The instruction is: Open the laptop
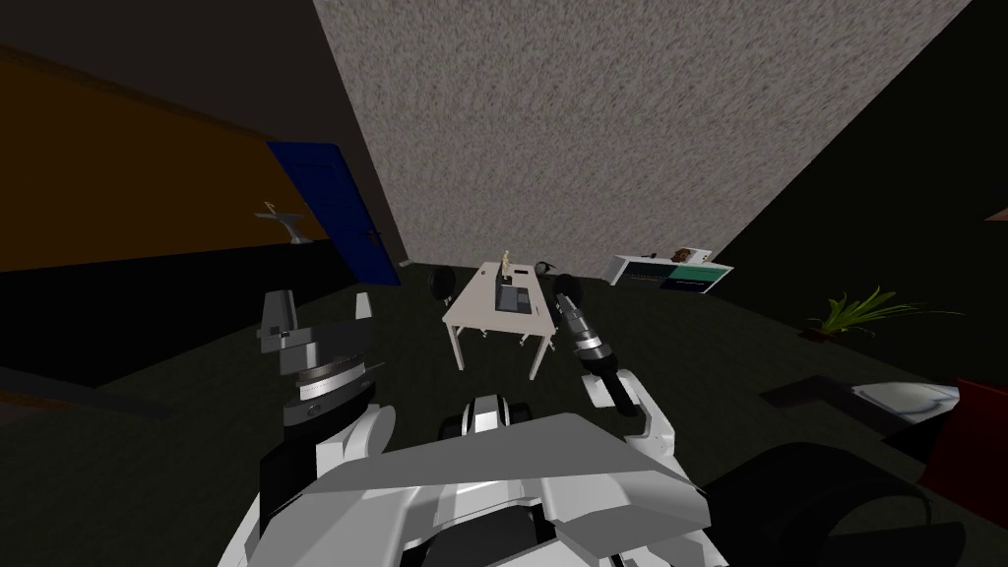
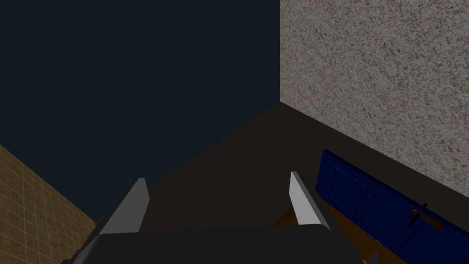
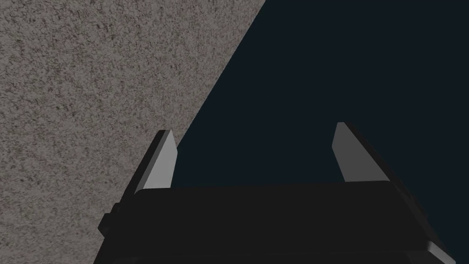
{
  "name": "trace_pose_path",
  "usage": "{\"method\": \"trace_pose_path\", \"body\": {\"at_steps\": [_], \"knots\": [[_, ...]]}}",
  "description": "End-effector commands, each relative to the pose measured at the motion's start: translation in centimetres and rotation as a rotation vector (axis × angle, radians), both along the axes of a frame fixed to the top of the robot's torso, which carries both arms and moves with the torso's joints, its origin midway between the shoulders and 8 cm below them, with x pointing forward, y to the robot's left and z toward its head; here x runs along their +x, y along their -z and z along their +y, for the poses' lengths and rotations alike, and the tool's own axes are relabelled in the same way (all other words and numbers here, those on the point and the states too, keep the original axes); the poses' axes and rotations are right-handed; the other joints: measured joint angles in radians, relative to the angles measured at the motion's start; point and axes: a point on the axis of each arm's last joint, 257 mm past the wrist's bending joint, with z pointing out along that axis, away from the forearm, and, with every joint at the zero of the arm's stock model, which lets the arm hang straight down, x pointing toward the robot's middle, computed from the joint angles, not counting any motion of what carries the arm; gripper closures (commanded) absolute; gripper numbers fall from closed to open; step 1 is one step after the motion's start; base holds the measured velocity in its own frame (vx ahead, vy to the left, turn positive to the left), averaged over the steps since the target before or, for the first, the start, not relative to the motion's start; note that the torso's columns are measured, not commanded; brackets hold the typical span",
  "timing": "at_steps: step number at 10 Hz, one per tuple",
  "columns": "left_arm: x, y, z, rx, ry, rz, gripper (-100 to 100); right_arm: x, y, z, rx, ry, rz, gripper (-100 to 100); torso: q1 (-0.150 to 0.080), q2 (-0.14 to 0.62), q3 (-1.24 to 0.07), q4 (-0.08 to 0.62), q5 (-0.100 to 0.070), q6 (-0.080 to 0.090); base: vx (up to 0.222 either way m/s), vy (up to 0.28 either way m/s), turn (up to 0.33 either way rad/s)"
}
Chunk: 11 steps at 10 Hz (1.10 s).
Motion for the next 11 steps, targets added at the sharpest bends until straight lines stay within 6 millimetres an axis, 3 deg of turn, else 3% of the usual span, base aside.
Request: {"method": "trace_pose_path", "body": {"at_steps": [1,4,5,8,9,11], "knots": [[0.0,0.0,0.0,0.0,0.0,0.0,0,0.8,1.3,-0.7,-0.125,0.062,0.031,-100,0.004,-0.001,0.0,0.0,0.001,0.0,0.07,0.137,-0.043],[0.0,0.0,0.0,0.0,0.0,0.0,0,2.5,3.9,-2.9,-0.348,0.178,0.089,-100,0.001,0.0,0.0,0.0,0.0,0.0,0.088,0.165,-0.07],[0.0,0.0,0.0,0.0,0.0,0.0,0,2.5,4.0,-2.8,-0.367,0.182,0.089,-100,0.002,-0.003,-0.002,-0.001,0.001,0.0,0.09,0.146,-0.02],[0.0,0.0,0.0,0.0,0.0,0.0,0,4.1,6.6,-5.7,-0.583,0.293,0.147,-100,0.001,0.0,0.0,0.0,0.0,0.0,0.08,0.185,-0.056],[0.0,0.0,0.0,0.0,0.0,0.0,0,4.1,6.6,-5.7,-0.602,0.299,0.145,-100,0.002,-0.001,-0.001,0.0,0.001,0.0,0.062,0.154,-0.02],[0.0,0.0,0.0,0.0,0.0,0.0,0,5.0,8.2,-7.9,-0.748,0.371,0.182,-100,-0.002,0.0,0.0,0.0,-0.001,0.0,0.09,0.16,-0.024]]}}
